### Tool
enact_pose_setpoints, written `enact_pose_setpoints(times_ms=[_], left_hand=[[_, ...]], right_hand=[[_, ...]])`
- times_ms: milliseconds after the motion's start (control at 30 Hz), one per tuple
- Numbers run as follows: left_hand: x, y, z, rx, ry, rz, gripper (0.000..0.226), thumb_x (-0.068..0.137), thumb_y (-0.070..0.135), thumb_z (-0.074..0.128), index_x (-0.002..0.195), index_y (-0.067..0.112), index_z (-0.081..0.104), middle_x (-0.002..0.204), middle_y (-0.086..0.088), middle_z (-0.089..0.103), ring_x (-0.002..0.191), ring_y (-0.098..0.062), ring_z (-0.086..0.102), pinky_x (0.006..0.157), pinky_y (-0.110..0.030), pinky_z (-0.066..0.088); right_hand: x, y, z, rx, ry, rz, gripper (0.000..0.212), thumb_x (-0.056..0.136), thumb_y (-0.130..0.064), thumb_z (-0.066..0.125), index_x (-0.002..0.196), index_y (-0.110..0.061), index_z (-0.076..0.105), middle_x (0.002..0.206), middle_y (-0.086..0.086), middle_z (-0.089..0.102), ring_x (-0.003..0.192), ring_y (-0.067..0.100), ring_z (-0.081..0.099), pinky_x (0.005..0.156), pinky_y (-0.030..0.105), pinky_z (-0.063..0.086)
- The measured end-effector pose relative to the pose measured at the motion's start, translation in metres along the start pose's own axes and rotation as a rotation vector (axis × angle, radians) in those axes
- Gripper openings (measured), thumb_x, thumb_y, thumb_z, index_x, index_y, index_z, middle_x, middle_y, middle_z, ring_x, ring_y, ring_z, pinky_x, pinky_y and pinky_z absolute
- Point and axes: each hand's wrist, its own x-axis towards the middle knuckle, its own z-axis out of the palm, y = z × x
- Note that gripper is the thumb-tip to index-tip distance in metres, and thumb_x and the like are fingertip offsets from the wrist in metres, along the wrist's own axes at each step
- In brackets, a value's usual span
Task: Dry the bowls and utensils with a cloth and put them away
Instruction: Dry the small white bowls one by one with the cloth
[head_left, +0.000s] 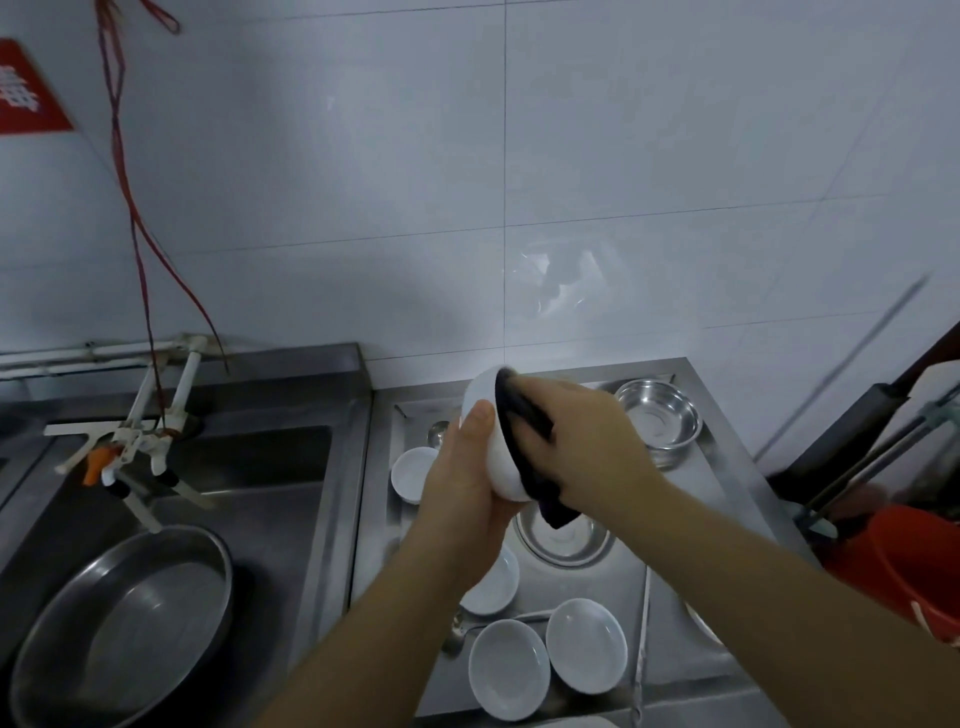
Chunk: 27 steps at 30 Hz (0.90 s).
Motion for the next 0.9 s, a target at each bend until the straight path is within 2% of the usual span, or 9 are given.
enact_pose_setpoints(times_ms=[100, 233, 300, 400, 533, 567, 667, 767, 900], left_hand=[[0.007, 0.005, -0.005, 0.083, 0.025, 0.014, 0.077, 0.089, 0.056, 0.063, 0.149, 0.01, 0.053, 0.136, -0.026, 0.067, 0.125, -0.043, 0.067, 0.101, -0.06, 0.057], [0.011, 0.001, -0.004, 0.145, 0.029, 0.044, 0.082, 0.085, 0.051, 0.068, 0.149, 0.004, 0.05, 0.135, -0.03, 0.065, 0.125, -0.045, 0.066, 0.104, -0.057, 0.056], [0.012, -0.003, -0.005, 0.161, -0.025, 0.067, 0.092, 0.081, 0.053, 0.075, 0.152, 0.001, 0.046, 0.138, -0.035, 0.06, 0.129, -0.051, 0.06, 0.11, -0.064, 0.049], [0.011, -0.006, -0.009, 0.176, -0.096, 0.085, 0.11, 0.072, 0.062, 0.087, 0.154, 0.004, 0.043, 0.142, -0.036, 0.056, 0.132, -0.053, 0.056, 0.113, -0.068, 0.044], [0.008, -0.019, -0.01, 0.128, -0.123, 0.052, 0.105, 0.065, 0.064, 0.092, 0.151, 0.021, 0.05, 0.141, -0.021, 0.064, 0.126, -0.041, 0.066, 0.098, -0.056, 0.059], [0.008, -0.023, -0.01, 0.155, -0.107, 0.067, 0.099, 0.065, 0.064, 0.091, 0.148, 0.027, 0.053, 0.139, -0.014, 0.067, 0.123, -0.035, 0.069, 0.094, -0.051, 0.061], [0.01, -0.023, -0.016, 0.487, -0.095, 0.182, 0.076, 0.074, 0.054, 0.082, 0.144, 0.046, 0.052, 0.132, 0.009, 0.066, 0.117, -0.017, 0.07, 0.085, -0.038, 0.064], [0.01, -0.01, -0.028, 0.788, -0.202, 0.224, 0.087, 0.074, 0.046, 0.087, 0.147, 0.055, 0.042, 0.136, 0.017, 0.058, 0.115, -0.004, 0.066, 0.082, -0.029, 0.064], [0.01, 0.004, -0.024, 0.938, -0.241, 0.295, 0.087, 0.077, 0.052, 0.084, 0.15, 0.059, 0.038, 0.146, 0.017, 0.052, 0.121, -0.003, 0.062, 0.091, -0.032, 0.063]], right_hand=[[0.002, 0.002, -0.007, -0.242, -0.132, -0.108, 0.022, 0.099, -0.031, 0.057, 0.117, -0.025, 0.069, 0.101, -0.004, 0.072, 0.088, 0.023, 0.066, 0.072, 0.041, 0.054], [0.007, 0.0, -0.017, -0.091, -0.341, 0.146, 0.021, 0.092, -0.036, 0.057, 0.085, -0.02, 0.066, 0.076, 0.0, 0.068, 0.072, 0.021, 0.065, 0.066, 0.037, 0.053], [0.005, 0.0, -0.022, 0.159, -0.411, 0.32, 0.027, 0.093, -0.036, 0.059, 0.092, -0.012, 0.073, 0.085, 0.011, 0.074, 0.083, 0.032, 0.071, 0.079, 0.046, 0.06], [-0.007, 0.003, -0.024, 0.801, -0.411, 0.616, 0.031, 0.098, -0.027, 0.063, 0.114, -0.002, 0.073, 0.112, 0.026, 0.074, 0.104, 0.041, 0.074, 0.099, 0.056, 0.058], [-0.017, 0.008, -0.01, 1.363, -0.162, 0.901, 0.025, 0.103, -0.018, 0.059, 0.103, 0.004, 0.07, 0.089, 0.023, 0.076, 0.078, 0.032, 0.076, 0.066, 0.04, 0.064], [-0.016, 0.008, -0.006, 1.443, -0.111, 0.944, 0.025, 0.103, -0.018, 0.058, 0.106, 0.005, 0.069, 0.091, 0.022, 0.075, 0.079, 0.033, 0.076, 0.066, 0.04, 0.063], [-0.016, 0.014, -0.003, 1.573, -0.115, 0.967, 0.042, 0.094, -0.025, 0.065, 0.124, 0.004, 0.07, 0.109, 0.023, 0.075, 0.094, 0.038, 0.076, 0.076, 0.044, 0.064], [-0.022, 0.023, -0.008, 1.656, -0.286, 0.893, 0.055, 0.089, -0.051, 0.077, 0.117, -0.003, 0.079, 0.117, 0.018, 0.077, 0.104, 0.036, 0.077, 0.084, 0.045, 0.063], [-0.025, 0.029, -0.002, 1.593, -0.264, 0.805, 0.055, 0.08, -0.042, 0.089, 0.12, -0.006, 0.078, 0.12, 0.02, 0.075, 0.11, 0.038, 0.074, 0.089, 0.045, 0.06]])
